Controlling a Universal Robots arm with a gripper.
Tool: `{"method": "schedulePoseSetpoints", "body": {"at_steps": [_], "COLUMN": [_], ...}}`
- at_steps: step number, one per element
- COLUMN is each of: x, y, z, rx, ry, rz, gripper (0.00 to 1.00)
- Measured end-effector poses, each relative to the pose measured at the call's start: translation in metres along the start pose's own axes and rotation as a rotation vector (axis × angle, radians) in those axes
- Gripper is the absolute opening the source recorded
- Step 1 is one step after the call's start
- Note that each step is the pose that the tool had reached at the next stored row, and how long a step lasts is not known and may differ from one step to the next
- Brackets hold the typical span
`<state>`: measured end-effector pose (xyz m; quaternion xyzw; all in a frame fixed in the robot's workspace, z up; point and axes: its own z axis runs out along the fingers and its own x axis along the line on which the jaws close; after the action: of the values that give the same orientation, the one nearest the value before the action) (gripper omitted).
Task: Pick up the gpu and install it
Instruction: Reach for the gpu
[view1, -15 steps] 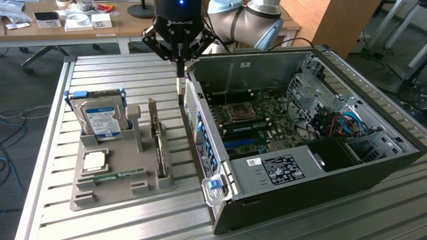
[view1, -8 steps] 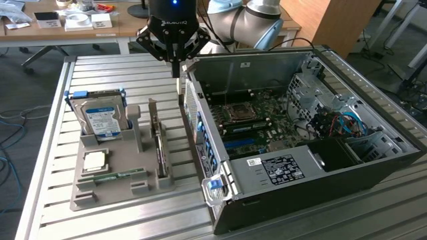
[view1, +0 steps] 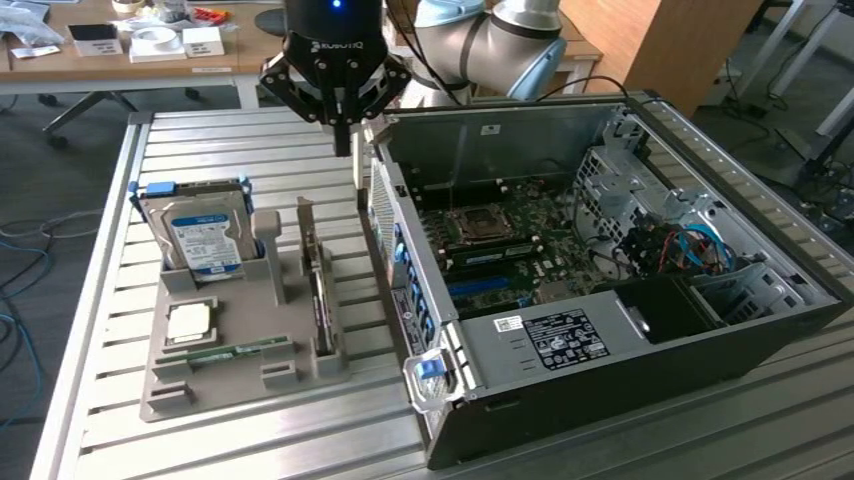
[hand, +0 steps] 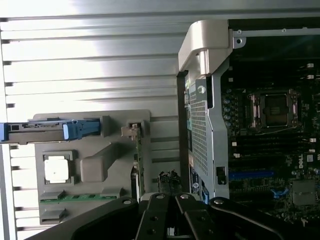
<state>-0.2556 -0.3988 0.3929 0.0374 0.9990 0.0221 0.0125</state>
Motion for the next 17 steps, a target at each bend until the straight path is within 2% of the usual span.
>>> {"method": "schedulePoseSetpoints", "body": {"at_steps": [17], "x": [0.019], "y": [-0.0014], "z": [-0.0005], "rx": [0.0001], "ry": [0.0000], "rz": [0.000], "gripper": [0.11]}}
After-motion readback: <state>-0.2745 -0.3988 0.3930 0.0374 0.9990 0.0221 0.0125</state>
